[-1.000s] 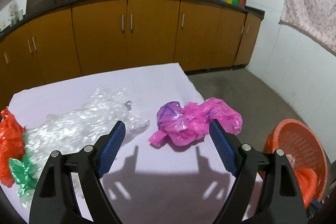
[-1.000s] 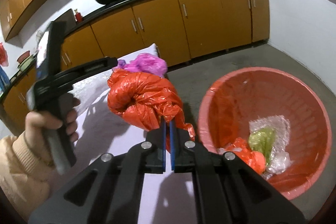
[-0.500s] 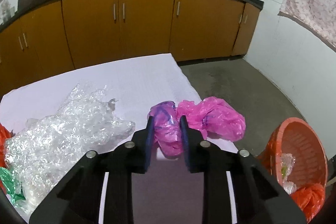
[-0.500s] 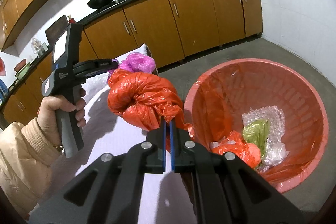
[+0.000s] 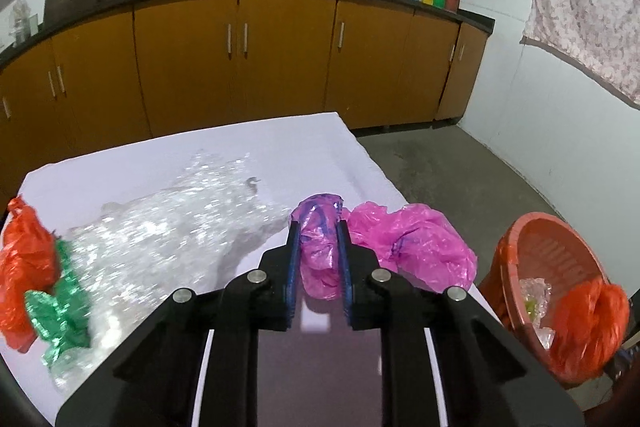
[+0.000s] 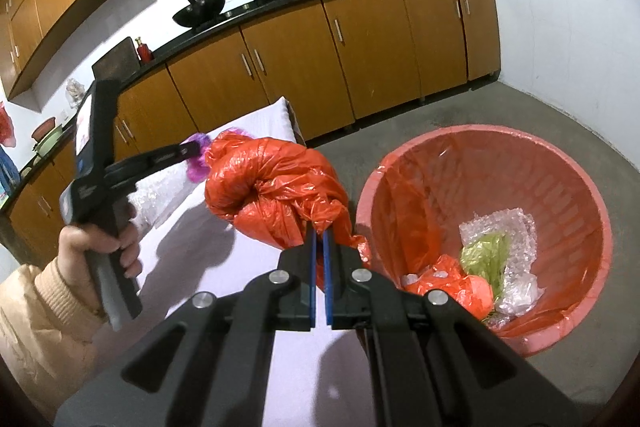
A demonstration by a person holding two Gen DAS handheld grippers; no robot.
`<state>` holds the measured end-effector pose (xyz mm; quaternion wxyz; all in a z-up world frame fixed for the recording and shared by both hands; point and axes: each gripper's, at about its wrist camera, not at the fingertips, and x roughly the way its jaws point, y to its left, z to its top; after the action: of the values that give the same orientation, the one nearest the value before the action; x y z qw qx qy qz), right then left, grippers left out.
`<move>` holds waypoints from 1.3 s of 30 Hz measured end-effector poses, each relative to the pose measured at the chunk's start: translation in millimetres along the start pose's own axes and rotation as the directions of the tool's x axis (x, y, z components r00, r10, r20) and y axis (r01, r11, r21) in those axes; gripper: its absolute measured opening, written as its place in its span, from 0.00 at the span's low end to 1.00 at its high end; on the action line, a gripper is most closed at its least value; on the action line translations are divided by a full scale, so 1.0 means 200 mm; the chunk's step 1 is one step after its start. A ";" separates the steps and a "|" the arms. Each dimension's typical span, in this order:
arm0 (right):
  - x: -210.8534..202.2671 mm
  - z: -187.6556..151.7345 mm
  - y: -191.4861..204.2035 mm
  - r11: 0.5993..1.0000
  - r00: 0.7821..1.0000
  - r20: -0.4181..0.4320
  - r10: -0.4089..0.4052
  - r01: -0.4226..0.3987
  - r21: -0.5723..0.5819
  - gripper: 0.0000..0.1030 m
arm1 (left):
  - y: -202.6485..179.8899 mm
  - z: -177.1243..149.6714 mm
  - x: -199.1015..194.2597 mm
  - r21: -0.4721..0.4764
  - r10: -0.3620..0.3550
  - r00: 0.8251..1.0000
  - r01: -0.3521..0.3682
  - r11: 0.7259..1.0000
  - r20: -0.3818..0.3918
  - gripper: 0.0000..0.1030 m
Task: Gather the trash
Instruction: 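Carry both bags over the orange basket and open both tools to drop them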
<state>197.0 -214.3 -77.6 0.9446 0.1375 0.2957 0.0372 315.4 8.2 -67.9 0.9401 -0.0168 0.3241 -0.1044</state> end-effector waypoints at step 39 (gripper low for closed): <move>-0.50 0.04 -0.44 0.916 0.920 0.162 -0.358 0.313 0.250 0.04 | -0.76 -0.14 -0.33 0.198 -0.278 0.960 0.264 0.944 0.045 0.17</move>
<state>117.3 -315.1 -41.0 0.9411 0.1908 0.2187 -0.1732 218.7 -126.1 -34.8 0.9252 0.0250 0.2729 -0.2624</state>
